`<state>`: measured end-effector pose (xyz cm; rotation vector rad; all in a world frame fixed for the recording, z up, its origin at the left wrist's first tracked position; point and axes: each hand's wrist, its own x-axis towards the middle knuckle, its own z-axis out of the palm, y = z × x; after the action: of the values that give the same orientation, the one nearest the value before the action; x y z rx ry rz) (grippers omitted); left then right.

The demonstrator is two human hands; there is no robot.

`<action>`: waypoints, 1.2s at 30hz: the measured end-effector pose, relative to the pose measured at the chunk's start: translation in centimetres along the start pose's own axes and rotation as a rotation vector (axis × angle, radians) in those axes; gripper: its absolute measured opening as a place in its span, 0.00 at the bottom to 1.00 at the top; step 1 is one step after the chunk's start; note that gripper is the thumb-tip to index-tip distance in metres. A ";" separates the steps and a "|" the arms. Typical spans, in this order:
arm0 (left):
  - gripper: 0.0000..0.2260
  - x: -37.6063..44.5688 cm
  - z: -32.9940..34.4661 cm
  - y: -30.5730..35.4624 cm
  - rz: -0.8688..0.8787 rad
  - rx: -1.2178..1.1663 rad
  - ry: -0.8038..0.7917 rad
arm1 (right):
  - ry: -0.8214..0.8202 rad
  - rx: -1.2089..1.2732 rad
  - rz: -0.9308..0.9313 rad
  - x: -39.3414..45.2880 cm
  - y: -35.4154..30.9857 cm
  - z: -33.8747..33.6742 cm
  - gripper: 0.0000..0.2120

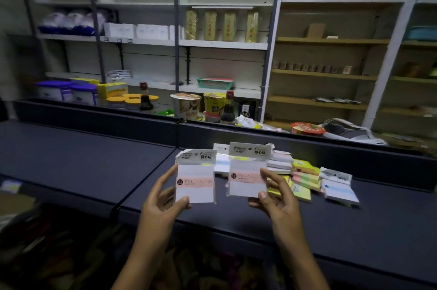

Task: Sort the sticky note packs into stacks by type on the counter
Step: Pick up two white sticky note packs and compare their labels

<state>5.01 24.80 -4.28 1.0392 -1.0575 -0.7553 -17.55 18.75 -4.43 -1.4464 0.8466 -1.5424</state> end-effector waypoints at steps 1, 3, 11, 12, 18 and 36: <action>0.27 -0.4 -0.9 0.4 -0.002 0.012 0.018 | -0.011 0.007 0.007 -0.3 -0.1 0.7 0.21; 0.26 -0.9 -2.8 1.1 0.004 0.024 0.058 | -0.034 0.016 0.011 -0.9 -0.5 2.2 0.21; 0.23 -1.4 -12.2 3.9 0.065 0.011 0.160 | -0.143 0.018 0.010 -2.1 -1.7 11.7 0.20; 0.23 -1.3 -13.7 4.3 0.073 0.012 0.170 | -0.151 0.015 0.009 -2.2 -1.8 13.2 0.20; 0.22 0.0 -24.1 6.0 0.100 0.022 0.205 | -0.166 0.012 -0.023 -3.3 -1.5 23.3 0.19; 0.23 9.3 -41.8 4.7 0.173 0.010 0.255 | -0.251 -0.007 -0.027 0.2 2.8 41.7 0.19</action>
<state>47.60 30.97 -2.43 1.0084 -0.9173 -0.4646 24.16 20.24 -2.43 -1.6209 0.6854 -1.3429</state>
